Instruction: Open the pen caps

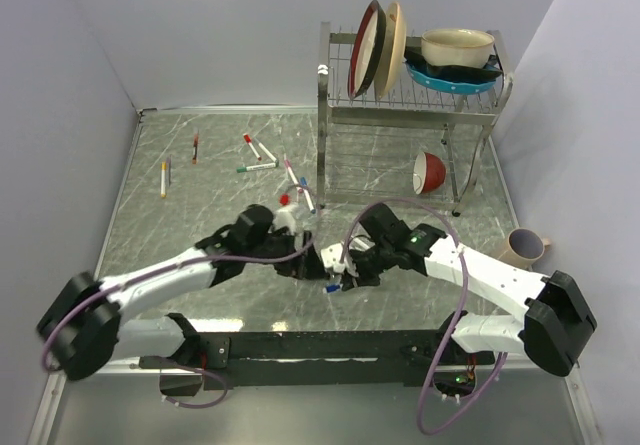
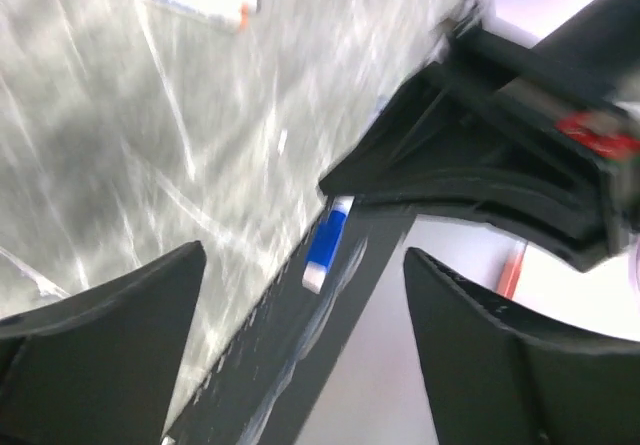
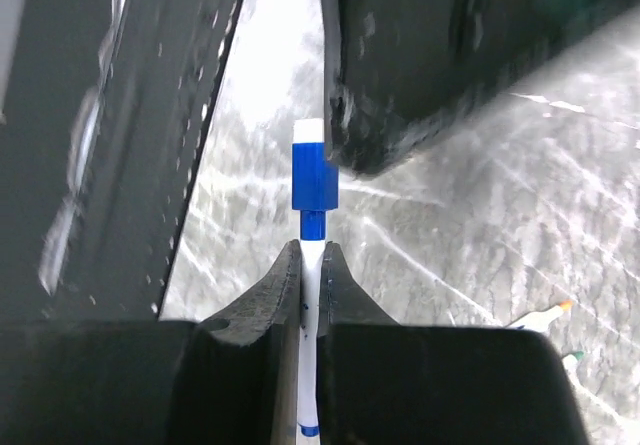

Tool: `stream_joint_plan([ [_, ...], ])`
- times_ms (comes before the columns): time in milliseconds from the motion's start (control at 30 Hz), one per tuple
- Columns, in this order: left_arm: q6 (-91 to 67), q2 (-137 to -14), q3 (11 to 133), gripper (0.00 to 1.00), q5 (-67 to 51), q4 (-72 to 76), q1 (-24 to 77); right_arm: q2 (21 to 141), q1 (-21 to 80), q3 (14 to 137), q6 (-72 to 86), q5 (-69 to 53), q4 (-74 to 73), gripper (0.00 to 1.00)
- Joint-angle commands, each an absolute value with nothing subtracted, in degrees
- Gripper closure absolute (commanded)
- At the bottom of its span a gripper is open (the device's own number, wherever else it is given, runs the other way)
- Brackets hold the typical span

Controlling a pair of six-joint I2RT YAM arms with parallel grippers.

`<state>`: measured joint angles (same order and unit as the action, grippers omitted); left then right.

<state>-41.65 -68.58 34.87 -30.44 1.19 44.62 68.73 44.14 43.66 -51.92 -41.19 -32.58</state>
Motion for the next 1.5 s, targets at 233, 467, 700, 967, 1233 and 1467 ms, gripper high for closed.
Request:
stream_joint_plan([
  [233, -64.4, -57.1, 16.6, 0.01, -12.1, 42.9, 42.7, 67.3, 33.3, 44.7, -17.6, -57.0, -12.1, 1.00],
  [467, -67.3, -56.0, 15.2, 0.03, -1.4, 51.3, 44.1, 67.2, 31.5, 39.3, 5.2, -56.8, 6.6, 1.00],
  [700, -67.6, -60.3, 17.8, 0.17, 2.0, 52.4, 46.2, 68.2, 31.2, 38.8, 11.6, -55.2, 10.4, 1.00],
  [967, -67.7, -64.8, 20.8, 0.24, 6.1, 50.8, 50.0, 68.1, 30.5, 38.9, 13.7, -52.5, 10.5, 1.00],
  [1233, -68.7, -70.1, 23.6, 0.48, 4.1, 52.6, 51.1, 69.0, 30.4, 39.7, 13.4, -48.5, 8.9, 1.00],
  [1467, -68.2, -69.4, 23.6, 0.99, 5.6, 49.8, 50.9, 69.6, 30.4, 40.3, 11.0, -46.8, 6.9, 1.00],
])
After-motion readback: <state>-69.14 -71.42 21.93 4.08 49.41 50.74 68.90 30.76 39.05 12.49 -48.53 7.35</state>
